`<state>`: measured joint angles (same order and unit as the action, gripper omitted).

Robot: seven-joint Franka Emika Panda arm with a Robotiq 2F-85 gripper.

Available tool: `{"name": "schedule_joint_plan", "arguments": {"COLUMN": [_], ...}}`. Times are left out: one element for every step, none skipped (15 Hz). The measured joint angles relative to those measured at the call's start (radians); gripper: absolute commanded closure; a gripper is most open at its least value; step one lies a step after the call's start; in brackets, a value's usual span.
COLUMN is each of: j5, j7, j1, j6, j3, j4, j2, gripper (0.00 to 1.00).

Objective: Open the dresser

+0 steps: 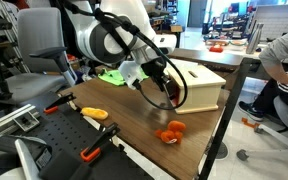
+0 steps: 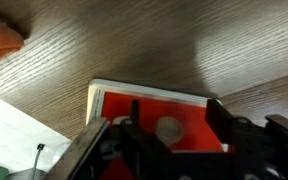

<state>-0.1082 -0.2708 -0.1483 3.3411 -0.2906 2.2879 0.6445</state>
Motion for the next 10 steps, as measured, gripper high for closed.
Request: {"name": "schedule_joint_plan", "arguments": {"j5": [-0.004,-0.009,-0.015,-0.018,-0.021,-0.023,-0.023,-0.023,-0.023,-0.023], "j7": [0.003,0.006,0.011,0.014,0.016,0.018,0.021,0.025,0.029,0.033], "j1": [0.0,0.001,0.001,0.003,0.007,0.013,0.022,0.035,0.051,0.068], "j6": [0.019,0.038,0.057,0.074,0.083,0.087,0.088,0.087,0.085,0.078], "j3": [0.003,0.006,0.01,0.013,0.018,0.025,0.035,0.048,0.065,0.082], "j4": [0.006,0.013,0.019,0.024,0.028,0.031,0.033,0.037,0.041,0.045], "j2": [0.0,-0.001,-0.002,-0.003,-0.006,-0.009,-0.014,-0.021,-0.03,-0.04], "gripper": [0.0,0.0,0.0,0.0,0.0,0.0,0.0,0.0,0.0,0.0]}}
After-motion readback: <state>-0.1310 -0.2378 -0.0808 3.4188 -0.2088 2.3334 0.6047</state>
